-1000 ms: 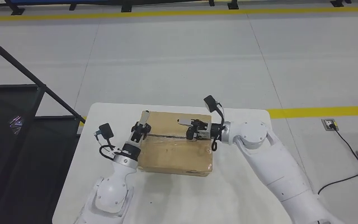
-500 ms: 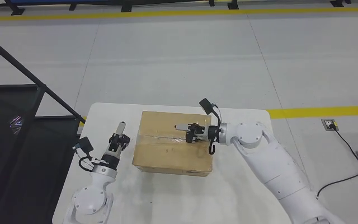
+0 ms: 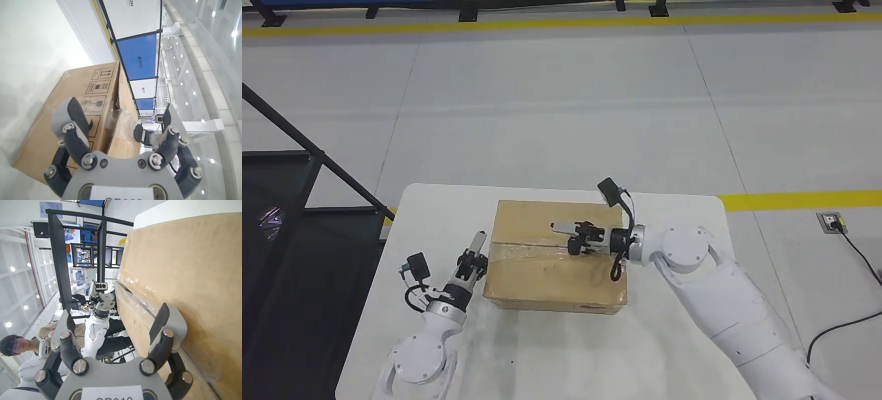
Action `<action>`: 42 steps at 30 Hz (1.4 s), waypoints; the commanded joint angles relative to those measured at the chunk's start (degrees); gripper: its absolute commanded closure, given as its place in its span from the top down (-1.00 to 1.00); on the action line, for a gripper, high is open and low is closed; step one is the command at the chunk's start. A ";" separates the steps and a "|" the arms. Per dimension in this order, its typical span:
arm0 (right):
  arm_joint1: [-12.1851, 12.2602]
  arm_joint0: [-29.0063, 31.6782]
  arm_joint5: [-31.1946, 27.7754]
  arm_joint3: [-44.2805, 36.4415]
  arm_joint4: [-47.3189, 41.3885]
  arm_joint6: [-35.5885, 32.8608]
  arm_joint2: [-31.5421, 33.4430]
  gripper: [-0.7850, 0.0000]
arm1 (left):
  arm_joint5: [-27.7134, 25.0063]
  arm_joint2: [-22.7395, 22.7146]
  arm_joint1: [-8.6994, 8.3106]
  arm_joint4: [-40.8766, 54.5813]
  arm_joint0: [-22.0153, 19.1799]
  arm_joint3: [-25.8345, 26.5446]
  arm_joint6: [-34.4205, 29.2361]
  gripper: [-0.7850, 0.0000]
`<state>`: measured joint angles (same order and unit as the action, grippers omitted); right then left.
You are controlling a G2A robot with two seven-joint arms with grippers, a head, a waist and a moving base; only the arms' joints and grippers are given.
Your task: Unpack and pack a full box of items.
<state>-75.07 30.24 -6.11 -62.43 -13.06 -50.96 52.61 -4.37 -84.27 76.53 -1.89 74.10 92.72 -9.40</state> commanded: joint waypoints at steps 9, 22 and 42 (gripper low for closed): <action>-2.03 -1.67 -1.17 2.35 -1.40 1.09 -3.49 1.00 | -0.63 1.94 0.19 0.32 0.97 0.49 0.11 1.00; -5.47 -4.18 -4.56 5.52 -4.13 3.53 -7.78 1.00 | -0.80 2.83 0.28 0.56 1.41 0.72 0.52 1.00; -11.06 -7.37 -8.25 11.96 -4.97 7.16 -13.32 1.00 | -2.13 -1.72 0.05 5.31 2.95 -0.24 3.21 1.00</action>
<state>-85.91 22.87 -13.76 -50.69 -17.94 -43.99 39.44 -6.44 -85.71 76.61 3.31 76.94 92.56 -6.19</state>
